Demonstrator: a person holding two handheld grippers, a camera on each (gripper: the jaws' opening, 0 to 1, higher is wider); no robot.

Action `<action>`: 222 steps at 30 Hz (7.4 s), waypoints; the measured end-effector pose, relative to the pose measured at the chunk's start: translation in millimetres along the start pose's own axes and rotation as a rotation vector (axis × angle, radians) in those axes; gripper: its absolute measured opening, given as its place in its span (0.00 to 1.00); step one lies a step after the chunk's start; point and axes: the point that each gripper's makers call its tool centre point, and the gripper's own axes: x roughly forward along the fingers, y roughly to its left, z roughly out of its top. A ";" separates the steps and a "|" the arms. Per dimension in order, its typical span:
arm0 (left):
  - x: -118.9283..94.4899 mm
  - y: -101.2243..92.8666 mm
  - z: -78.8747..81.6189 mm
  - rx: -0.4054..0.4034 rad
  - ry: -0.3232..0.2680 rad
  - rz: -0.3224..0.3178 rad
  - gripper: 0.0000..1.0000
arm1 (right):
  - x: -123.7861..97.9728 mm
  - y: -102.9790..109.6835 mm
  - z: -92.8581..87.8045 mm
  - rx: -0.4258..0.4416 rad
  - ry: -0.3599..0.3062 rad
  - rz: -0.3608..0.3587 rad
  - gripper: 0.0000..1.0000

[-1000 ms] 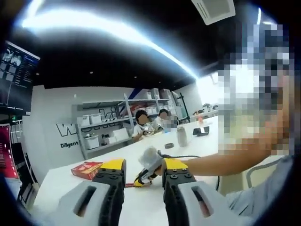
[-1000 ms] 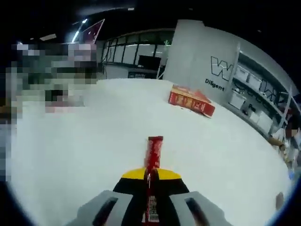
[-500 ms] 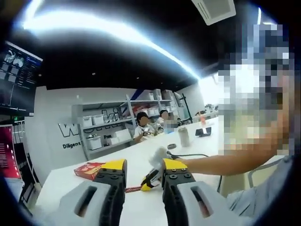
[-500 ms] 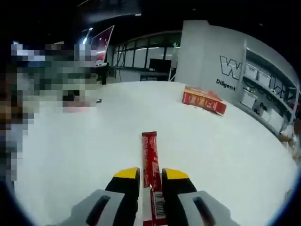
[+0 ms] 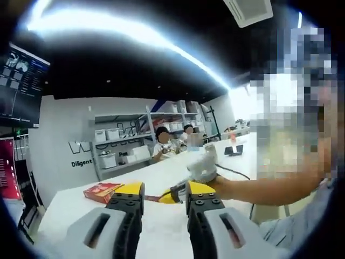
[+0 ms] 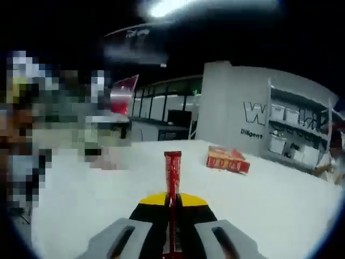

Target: Tear open the coffee pouch, take out the coffee, and pour the coffee from the pouch into the cup

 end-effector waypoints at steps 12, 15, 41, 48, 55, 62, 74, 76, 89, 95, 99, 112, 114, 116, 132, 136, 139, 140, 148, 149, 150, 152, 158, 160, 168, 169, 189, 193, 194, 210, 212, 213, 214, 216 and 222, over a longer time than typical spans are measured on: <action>-0.6 -27.2 12.7 -0.236 -0.046 -0.116 0.37 | -82.8 120.4 83.5 -0.039 -0.466 0.080 0.07; 1.7 -27.9 12.0 -0.246 -0.047 -0.111 0.37 | -95.3 136.2 102.7 -0.074 -0.549 0.077 0.07; -13.3 -43.5 33.6 -0.329 -0.121 -0.230 0.12 | -101.7 171.9 108.3 -0.273 -0.525 0.107 0.19; -46.7 -76.5 29.9 -0.361 -0.056 -0.586 0.11 | -121.2 189.7 116.1 0.213 -0.491 0.489 0.29; -61.0 -93.7 21.6 -0.415 0.027 -0.704 0.11 | -128.6 220.5 86.6 0.336 -0.249 0.699 0.25; -56.3 -110.1 11.8 -0.464 0.100 -0.743 0.12 | -136.6 247.0 77.6 0.366 -0.168 0.814 0.17; -54.8 -112.0 10.7 -0.562 0.127 -0.757 0.11 | -142.1 252.3 78.1 0.446 -0.116 0.818 0.07; -54.4 -111.6 9.8 -0.571 0.132 -0.756 0.11 | -144.5 255.9 78.4 0.367 -0.178 0.831 0.11; -59.6 -112.3 17.4 -0.574 0.110 -0.762 0.10 | -149.3 272.4 47.3 0.343 -0.043 0.937 0.10; -59.0 -107.6 20.3 -0.556 0.080 -0.739 0.11 | -145.8 264.5 51.6 0.436 -0.008 0.928 0.07; -48.4 -98.7 28.8 -0.391 -0.053 -0.648 0.14 | -138.9 247.8 59.7 0.432 -0.055 0.847 0.07; -23.2 -122.7 18.3 -0.377 -0.007 -0.661 0.13 | -140.7 230.1 82.1 0.360 -0.183 0.752 0.12; -22.1 -118.9 19.3 -0.367 -0.013 -0.636 0.10 | -146.9 228.4 82.4 0.315 -0.183 0.751 0.32; -21.7 -113.3 17.5 -0.351 -0.012 -0.604 0.10 | -155.6 227.9 81.3 0.291 -0.162 0.745 0.37; -35.0 -143.4 3.2 -0.338 0.111 -0.754 0.09 | -140.9 203.6 151.0 0.271 -0.237 0.696 0.15; -26.0 -134.4 4.8 -0.307 0.049 -0.712 0.14 | -137.1 196.7 152.3 0.350 -0.233 0.681 0.06; -23.5 -132.6 2.4 -0.197 0.005 -0.684 0.20 | -134.0 191.0 152.5 0.460 -0.212 0.676 0.04; -23.6 -134.8 1.9 -0.208 0.014 -0.685 0.25 | -133.7 189.6 153.3 0.493 -0.210 0.684 0.04; -15.2 -125.1 -10.8 -0.051 0.031 -0.608 0.16 | -137.0 190.6 161.4 0.623 -0.245 0.768 0.03; -15.1 -124.4 -12.4 -0.025 0.031 -0.604 0.15 | -137.0 192.8 160.6 0.628 -0.246 0.772 0.03; -15.6 -125.0 -13.2 -0.020 0.032 -0.606 0.15 | -137.0 193.5 160.1 0.632 -0.245 0.776 0.03; -15.6 -123.4 -13.9 0.013 0.029 -0.592 0.16 | -139.7 196.9 159.3 0.652 -0.244 0.801 0.02; -30.9 -145.5 -6.7 -0.124 0.057 -0.730 0.22 | -139.5 187.2 162.5 0.587 -0.309 0.715 0.02; -34.0 -151.7 -4.4 -0.154 0.055 -0.765 0.25 | -140.5 187.2 163.7 0.563 -0.315 0.704 0.02; -26.8 -146.9 -15.6 -0.299 0.161 -0.742 0.17 | -132.4 180.7 158.2 0.294 -0.295 0.514 0.03; -25.4 -145.8 -17.8 -0.297 0.169 -0.732 0.16 | -131.7 181.2 157.5 0.274 -0.290 0.503 0.03; -34.6 -142.0 -31.8 -0.323 0.276 -0.737 0.10 | -141.5 200.6 131.5 0.332 -0.248 0.659 0.09; -28.6 -140.1 -27.2 -0.226 0.175 -0.716 0.16 | -143.8 197.7 134.3 0.339 -0.241 0.641 0.06; -24.4 -136.2 -23.3 -0.188 0.125 -0.679 0.23 | -142.4 194.3 135.1 0.340 -0.239 0.617 0.05; -38.4 -133.9 -24.4 -0.376 0.234 -0.723 0.10 | -141.9 187.8 142.8 0.285 -0.299 0.590 0.19; -43.8 -134.4 -24.2 -0.400 0.248 -0.747 0.10 | -143.5 187.0 143.5 0.302 -0.298 0.605 0.19; -45.9 -133.1 -25.2 -0.415 0.262 -0.754 0.10 | -144.0 186.7 144.0 0.308 -0.298 0.609 0.17; -47.5 -131.3 -25.7 -0.426 0.272 -0.756 0.10 | -145.4 186.3 144.9 0.314 -0.299 0.613 0.15; -51.4 -128.7 -22.6 -0.448 0.268 -0.764 0.10 | -148.6 185.7 147.5 0.327 -0.300 0.617 0.13; -58.9 -136.8 -17.3 -0.450 0.263 -0.784 0.10 | -153.3 186.5 160.1 0.324 -0.341 0.609 0.16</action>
